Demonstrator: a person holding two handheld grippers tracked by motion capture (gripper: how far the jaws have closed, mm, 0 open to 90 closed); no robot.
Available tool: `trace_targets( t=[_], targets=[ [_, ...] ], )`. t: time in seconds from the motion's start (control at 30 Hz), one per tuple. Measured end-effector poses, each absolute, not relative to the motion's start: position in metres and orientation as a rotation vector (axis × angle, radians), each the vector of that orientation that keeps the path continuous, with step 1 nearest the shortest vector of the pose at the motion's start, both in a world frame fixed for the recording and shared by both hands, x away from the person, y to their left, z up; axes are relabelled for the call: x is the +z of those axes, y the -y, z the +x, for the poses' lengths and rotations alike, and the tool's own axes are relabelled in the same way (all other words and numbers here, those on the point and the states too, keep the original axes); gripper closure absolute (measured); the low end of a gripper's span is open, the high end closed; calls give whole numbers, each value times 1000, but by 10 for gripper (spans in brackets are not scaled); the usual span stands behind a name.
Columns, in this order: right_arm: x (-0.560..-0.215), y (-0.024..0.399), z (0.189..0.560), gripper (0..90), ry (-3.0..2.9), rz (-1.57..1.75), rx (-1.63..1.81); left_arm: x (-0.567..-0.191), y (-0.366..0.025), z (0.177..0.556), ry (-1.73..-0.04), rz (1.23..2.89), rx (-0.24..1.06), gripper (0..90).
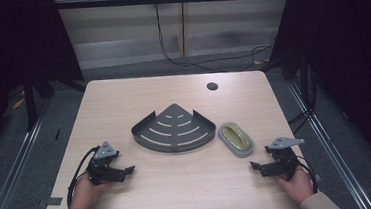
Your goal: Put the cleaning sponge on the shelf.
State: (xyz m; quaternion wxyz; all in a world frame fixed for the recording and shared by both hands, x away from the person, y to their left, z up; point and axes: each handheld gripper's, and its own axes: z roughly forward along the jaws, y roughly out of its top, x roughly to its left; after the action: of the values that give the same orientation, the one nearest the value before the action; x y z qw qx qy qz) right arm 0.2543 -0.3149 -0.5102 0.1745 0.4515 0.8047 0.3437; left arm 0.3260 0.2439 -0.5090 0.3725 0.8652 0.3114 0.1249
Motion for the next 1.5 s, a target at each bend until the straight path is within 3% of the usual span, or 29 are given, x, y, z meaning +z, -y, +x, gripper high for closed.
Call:
trace_targets(
  t=[0.33, 0.4, 0.73, 1.07, 1.5],
  targets=[
    [-496, 306, 266, 161, -2398, 1368, 811, -509, -244, 326, -798, 2217, 320, 135],
    [-489, 303, 271, 217, -2448, 1389, 792, -509, -244, 326, -798, 2217, 320, 135],
    [-457, 289, 296, 297, -2560, 1363, 633, -509, -244, 326, -798, 2217, 320, 135],
    [-424, 265, 321, 326, -2635, 1300, 537, -509, -244, 326, -797, 2217, 320, 135],
    [-414, 240, 352, 366, -2684, 1382, 382, -509, -244, 326, -792, 2222, 323, 133]
  ],
)
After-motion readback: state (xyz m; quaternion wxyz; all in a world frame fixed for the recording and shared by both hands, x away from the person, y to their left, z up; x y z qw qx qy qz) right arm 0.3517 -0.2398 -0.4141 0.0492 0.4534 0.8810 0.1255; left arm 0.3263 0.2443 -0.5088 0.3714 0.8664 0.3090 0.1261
